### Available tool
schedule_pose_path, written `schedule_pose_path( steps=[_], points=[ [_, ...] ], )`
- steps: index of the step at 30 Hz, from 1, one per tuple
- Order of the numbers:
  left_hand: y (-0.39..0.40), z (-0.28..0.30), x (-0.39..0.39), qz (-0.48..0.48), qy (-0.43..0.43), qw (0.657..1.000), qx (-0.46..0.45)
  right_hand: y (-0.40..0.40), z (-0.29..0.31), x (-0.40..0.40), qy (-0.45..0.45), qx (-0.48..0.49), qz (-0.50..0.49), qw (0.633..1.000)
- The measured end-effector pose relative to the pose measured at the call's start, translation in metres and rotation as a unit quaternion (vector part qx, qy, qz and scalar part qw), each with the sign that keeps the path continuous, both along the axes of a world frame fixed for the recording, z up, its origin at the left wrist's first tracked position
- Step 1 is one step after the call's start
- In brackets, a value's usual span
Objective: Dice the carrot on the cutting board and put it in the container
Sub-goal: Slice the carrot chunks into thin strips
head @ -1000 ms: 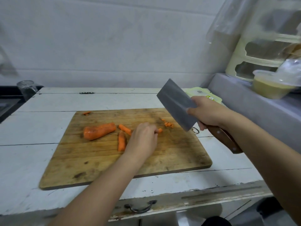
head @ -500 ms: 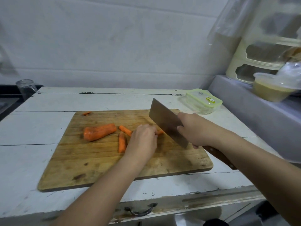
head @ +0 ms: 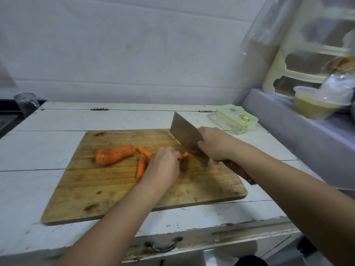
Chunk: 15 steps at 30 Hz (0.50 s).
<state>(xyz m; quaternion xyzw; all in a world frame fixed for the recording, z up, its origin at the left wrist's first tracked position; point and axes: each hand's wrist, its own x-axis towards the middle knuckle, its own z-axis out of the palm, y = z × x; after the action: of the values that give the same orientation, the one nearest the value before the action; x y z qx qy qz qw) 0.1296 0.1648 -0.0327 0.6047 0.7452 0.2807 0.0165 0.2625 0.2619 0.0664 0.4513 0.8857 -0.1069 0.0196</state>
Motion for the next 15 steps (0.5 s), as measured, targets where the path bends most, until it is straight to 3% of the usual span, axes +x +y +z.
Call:
schedule_pose_path(
  steps=[4,15],
  points=[
    [-0.001,0.001,0.001,0.012,0.000,1.000,0.010,-0.005,0.003,0.021,0.023,0.007,-0.006,1.000],
    [0.002,0.000,0.002,0.032,0.005,0.999,0.016,-0.016,-0.002,-0.002,-0.063,0.030,0.021,0.997]
  ],
)
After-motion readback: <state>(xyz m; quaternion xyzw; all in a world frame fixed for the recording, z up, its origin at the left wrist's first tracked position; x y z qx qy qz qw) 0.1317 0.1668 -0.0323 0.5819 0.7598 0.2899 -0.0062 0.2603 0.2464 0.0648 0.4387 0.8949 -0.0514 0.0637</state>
